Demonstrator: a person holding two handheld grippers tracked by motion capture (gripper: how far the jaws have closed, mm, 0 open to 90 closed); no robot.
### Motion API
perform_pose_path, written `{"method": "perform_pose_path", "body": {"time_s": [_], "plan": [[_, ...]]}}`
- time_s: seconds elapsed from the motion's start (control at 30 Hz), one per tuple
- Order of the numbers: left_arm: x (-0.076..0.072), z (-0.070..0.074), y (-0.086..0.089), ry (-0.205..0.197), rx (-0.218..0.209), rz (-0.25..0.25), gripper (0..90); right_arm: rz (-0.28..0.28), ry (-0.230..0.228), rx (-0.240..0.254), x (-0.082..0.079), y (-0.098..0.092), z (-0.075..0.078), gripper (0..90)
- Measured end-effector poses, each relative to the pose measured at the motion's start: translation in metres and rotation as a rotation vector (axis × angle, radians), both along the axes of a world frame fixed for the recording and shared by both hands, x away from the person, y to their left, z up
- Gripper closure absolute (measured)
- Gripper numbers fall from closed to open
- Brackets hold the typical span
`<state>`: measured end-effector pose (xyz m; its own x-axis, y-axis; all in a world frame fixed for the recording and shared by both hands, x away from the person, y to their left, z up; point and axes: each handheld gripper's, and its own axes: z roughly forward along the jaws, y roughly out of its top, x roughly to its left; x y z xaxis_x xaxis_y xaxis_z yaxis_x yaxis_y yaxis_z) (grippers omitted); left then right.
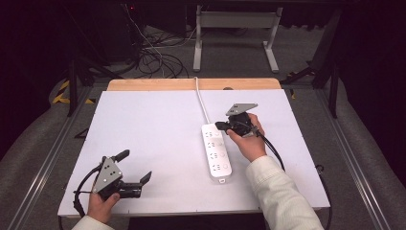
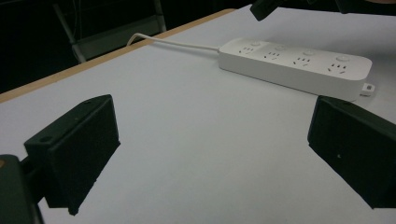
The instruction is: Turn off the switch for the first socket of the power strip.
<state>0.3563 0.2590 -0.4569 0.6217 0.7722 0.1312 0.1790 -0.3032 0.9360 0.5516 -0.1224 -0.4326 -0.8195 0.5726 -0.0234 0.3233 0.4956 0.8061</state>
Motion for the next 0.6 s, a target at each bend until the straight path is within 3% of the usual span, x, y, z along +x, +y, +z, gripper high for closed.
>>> {"method": "perform_pose_path", "body": {"time_s": [0.6], "plan": [[0.000,0.000,0.000,-0.001,-0.002,-0.001,2.4,-0.022,0.028,0.013,0.005,0.000,-0.023,90.0]]}}
